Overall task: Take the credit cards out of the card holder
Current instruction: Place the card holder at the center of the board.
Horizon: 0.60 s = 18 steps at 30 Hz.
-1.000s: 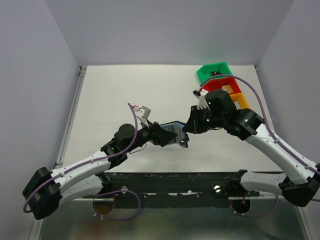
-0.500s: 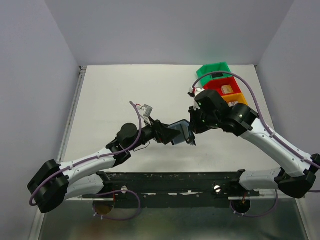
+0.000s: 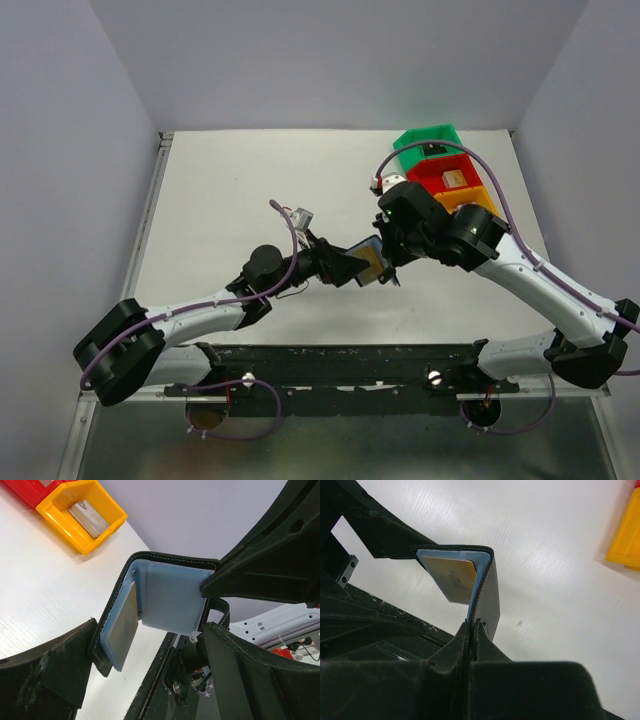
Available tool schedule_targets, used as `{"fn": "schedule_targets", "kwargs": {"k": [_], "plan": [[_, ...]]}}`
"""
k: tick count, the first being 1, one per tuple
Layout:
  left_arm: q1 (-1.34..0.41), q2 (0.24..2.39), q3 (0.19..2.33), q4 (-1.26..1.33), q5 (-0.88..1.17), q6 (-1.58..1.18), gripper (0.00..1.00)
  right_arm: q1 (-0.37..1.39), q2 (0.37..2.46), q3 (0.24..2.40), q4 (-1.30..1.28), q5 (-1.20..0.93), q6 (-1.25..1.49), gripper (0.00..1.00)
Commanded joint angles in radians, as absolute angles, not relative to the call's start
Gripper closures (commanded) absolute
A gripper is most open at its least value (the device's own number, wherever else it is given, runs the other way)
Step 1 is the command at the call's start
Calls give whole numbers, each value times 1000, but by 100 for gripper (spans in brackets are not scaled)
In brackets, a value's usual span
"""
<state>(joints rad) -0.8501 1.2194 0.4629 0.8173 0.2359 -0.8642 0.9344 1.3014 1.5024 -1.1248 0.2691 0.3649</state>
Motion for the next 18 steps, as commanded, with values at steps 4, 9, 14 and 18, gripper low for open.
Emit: {"fn": "schedule_targets", "kwargs": {"k": [4,9,14,18], "plan": [[-848,1148,439,861,244,-833,16,905,1233,1468,-1039,114,379,100],[-848,1091,405,816,221,-808,32,879,1197,1413,-948,-66,399,100],[-848,1031,357,795,189,-799,42,862,1172,1376,-884,-166,425,100],[-848,977,336,744,169,-776,53,835,1158,1342,-828,-239,443,100]]}}
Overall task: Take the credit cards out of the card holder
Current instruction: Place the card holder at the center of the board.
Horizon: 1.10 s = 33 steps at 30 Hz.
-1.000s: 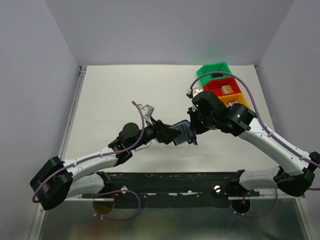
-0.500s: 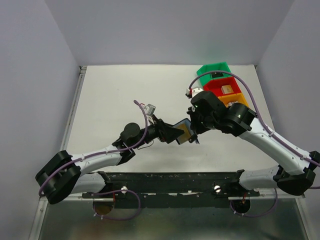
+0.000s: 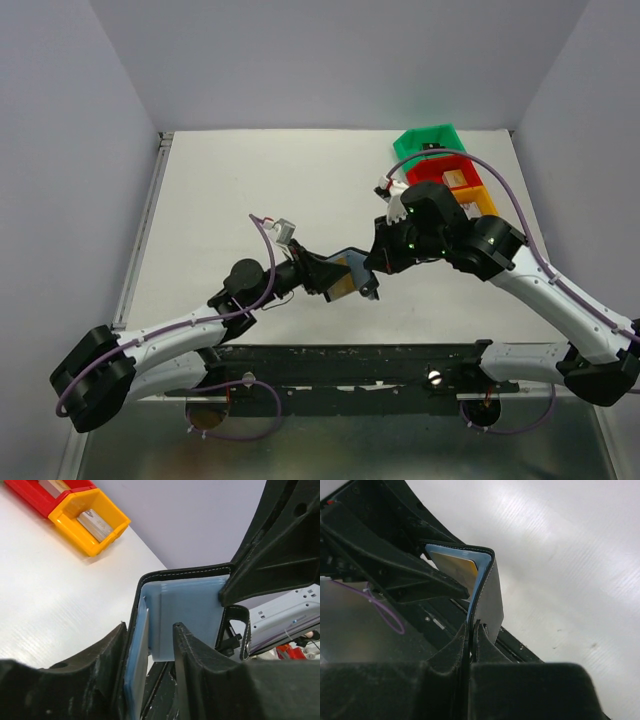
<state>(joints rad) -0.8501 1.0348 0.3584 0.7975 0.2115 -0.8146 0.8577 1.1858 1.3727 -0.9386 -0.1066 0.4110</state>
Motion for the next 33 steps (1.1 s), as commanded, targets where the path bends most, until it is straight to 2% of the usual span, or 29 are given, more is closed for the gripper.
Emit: {"fn": "schedule_targets", "kwargs": {"k": [1,4,12,15,20,24,25,28,30,33], "plan": [[-848,963,330,733,166,-770,55,827,1157,1339,-819,-254,446,100],[-848,924,316,697,152,-758,60,810,1152,1321,-792,-291,459,100],[-847,793,291,572,104,-730,62,782,1128,1264,-733,-328,460,100],[-847,753,287,532,87,-710,71,773,1117,1230,-701,-341,462,100],[-848,732,276,517,75,-704,81,761,1117,1197,-677,-359,459,100],[-845,735,279,496,80,-698,100,747,1115,1181,-666,-360,460,100],[-845,735,284,480,75,-696,100,744,1117,1178,-666,-357,462,98],[-845,739,317,395,48,-689,100,726,1120,1169,-678,-348,463,66],[-841,750,348,316,23,-678,100,712,1118,1164,-695,-324,460,48],[-824,771,400,195,-24,-669,100,693,1111,1180,-748,-249,433,41]]}}
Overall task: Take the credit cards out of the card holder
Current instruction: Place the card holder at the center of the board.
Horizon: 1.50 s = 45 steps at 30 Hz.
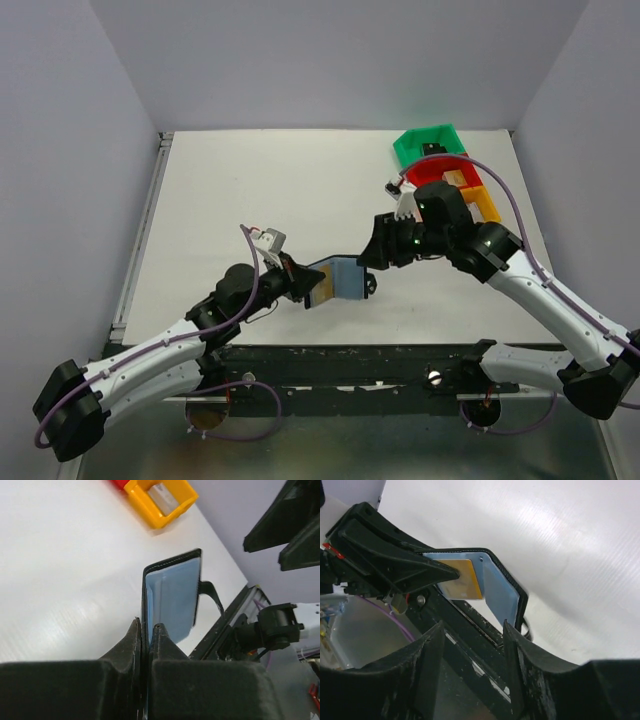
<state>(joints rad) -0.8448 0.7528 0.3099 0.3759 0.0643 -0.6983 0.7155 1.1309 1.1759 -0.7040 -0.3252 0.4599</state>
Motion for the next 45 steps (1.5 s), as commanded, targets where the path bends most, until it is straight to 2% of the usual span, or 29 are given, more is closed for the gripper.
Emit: {"fn": "schedule_targets", "kwargs": {"k": [1,5,9,12,16,22,32,36,40,45], "plan": [[-813,787,417,166,-26,-667,100,693,1108,1192,-767,-211,419,41],[-750,898,477,126,29,-663,100,693,1085,1180,-763,-112,377,40],[-680,1093,551,161,172,-653,100,693,1060,1051,-616,-130,379,42],[-640,1193,571,224,236,-661,100,693,1046,939,-477,-179,399,47],[-588,1274,552,343,317,-676,100,693,1089,910,-453,-216,406,59],[-522,1408,555,463,451,-715,100,693,1153,856,-325,-235,423,67],[-482,1561,607,505,486,-750,100,693,1261,847,-264,-267,425,68],[-476,1597,647,450,491,-730,92,693,1253,839,-265,-256,417,66],[-471,1621,672,405,492,-713,80,693,1250,830,-273,-253,410,62],[-469,1618,683,353,473,-686,57,695,1252,825,-278,-255,408,58]]}}
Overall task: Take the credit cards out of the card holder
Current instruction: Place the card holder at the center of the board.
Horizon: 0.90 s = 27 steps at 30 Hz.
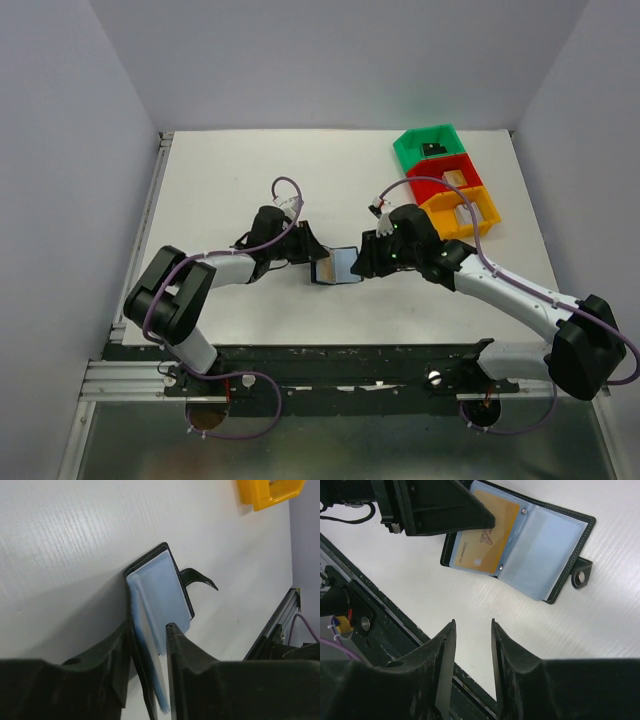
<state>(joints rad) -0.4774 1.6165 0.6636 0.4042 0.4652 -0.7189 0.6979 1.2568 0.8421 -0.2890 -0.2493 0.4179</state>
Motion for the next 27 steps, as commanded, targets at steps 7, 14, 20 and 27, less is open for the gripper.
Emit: {"fn": "schedule_targets", "kwargs": {"k": [7,14,20,27], "plan": [[-459,1575,716,229,410,-629,37,693,1255,836,-293,-242,400,53],[-425,1464,825,-139,204,-517,28,693,1244,847,-316,-161,368,52],[-437,1255,743,-206,-53,-575,25,693,1171,750,-168,43,406,46],[-440,1198,702,-230,-43,-793,1,672,1262,790,-135,-162,511,36]]}}
